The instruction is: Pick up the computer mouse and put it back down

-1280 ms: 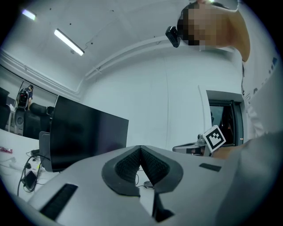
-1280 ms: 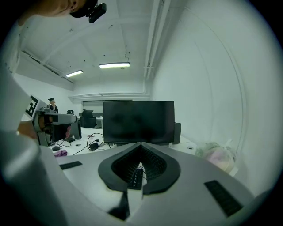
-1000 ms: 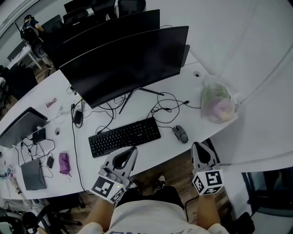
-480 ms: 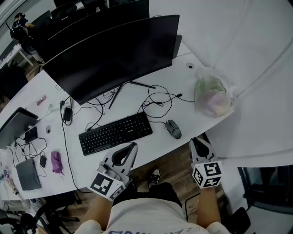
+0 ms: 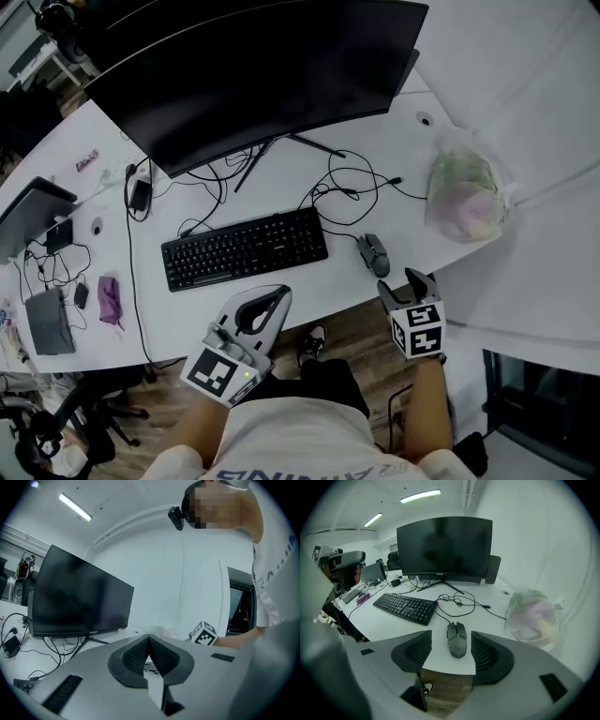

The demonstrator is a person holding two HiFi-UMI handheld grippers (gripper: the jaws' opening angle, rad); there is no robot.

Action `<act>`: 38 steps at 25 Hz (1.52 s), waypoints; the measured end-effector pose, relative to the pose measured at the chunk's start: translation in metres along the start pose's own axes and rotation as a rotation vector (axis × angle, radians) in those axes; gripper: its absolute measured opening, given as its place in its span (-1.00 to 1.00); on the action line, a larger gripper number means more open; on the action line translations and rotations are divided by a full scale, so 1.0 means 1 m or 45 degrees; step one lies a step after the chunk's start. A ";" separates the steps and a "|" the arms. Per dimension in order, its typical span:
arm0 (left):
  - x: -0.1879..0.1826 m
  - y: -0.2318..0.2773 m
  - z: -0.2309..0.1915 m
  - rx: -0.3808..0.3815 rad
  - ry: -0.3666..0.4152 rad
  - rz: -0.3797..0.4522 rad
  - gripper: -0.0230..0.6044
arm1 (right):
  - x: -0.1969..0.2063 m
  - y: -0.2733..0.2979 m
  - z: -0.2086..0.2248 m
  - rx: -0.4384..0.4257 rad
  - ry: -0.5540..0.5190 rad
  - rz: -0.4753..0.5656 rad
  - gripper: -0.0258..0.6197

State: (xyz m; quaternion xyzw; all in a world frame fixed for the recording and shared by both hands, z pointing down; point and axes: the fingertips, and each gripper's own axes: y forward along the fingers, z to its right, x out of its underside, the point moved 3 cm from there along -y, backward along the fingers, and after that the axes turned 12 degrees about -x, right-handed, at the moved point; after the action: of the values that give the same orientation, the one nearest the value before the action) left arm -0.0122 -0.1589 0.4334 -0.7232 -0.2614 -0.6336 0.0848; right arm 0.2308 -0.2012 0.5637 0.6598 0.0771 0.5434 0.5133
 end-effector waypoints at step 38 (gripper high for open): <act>0.051 0.020 -0.021 -0.090 -0.072 -0.181 -0.91 | 0.050 0.112 0.038 -0.033 0.066 -0.248 -0.05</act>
State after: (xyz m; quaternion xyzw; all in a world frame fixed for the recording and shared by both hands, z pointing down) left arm -0.0184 -0.1713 0.4907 -0.7230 -0.2918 -0.6262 0.0065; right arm 0.2298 -0.2429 0.6849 0.6281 0.1468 0.5088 0.5701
